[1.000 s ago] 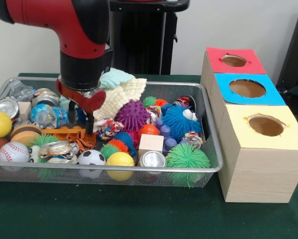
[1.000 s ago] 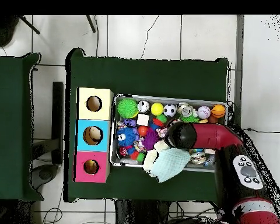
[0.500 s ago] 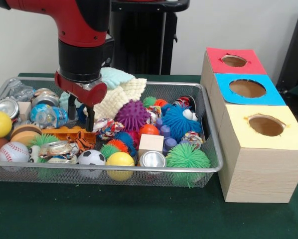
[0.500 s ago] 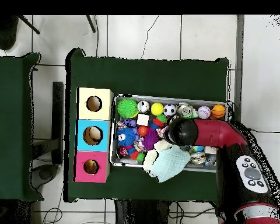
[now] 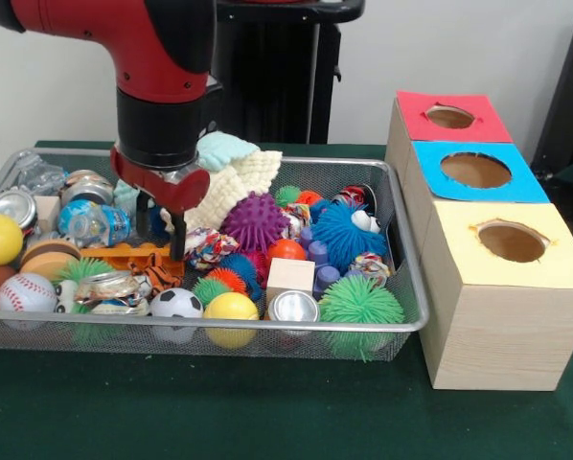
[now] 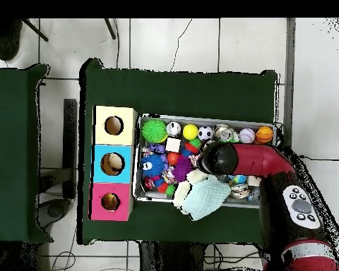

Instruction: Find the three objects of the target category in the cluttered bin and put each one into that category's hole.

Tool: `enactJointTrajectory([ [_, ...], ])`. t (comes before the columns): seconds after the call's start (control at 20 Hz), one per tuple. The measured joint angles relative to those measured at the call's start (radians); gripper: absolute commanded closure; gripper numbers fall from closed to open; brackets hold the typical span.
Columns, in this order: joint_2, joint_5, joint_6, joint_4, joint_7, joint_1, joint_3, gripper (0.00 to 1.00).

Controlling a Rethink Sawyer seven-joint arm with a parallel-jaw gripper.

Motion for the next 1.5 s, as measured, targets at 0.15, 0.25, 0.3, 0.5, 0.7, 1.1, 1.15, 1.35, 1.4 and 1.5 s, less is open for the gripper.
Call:
enactJointTrajectory([
  [0.15,0.014,0.0,0.0,-0.001,0.0,0.004,0.0,0.0],
  [0.25,0.026,0.0,0.0,-0.001,0.0,0.009,0.0,0.0],
  [0.3,0.035,0.0,0.0,-0.001,0.0,0.013,0.0,0.0],
  [0.5,0.053,0.0,0.0,-0.001,0.0,0.023,0.0,0.0],
  [0.7,0.061,0.0,0.0,-0.001,0.0,0.023,0.0,0.0],
  [1.1,0.061,0.0,0.0,-0.001,0.0,0.006,0.0,0.0],
  [1.15,0.061,0.0,0.0,-0.001,0.0,0.0,0.0,0.0],
  [1.35,0.061,0.0,0.0,-0.002,0.0,-0.028,0.0,0.0],
  [1.4,0.061,0.0,0.0,-0.002,0.0,-0.03,0.0,0.0],
  [1.5,0.061,0.0,0.0,-0.005,0.0,-0.041,0.0,0.0],
])
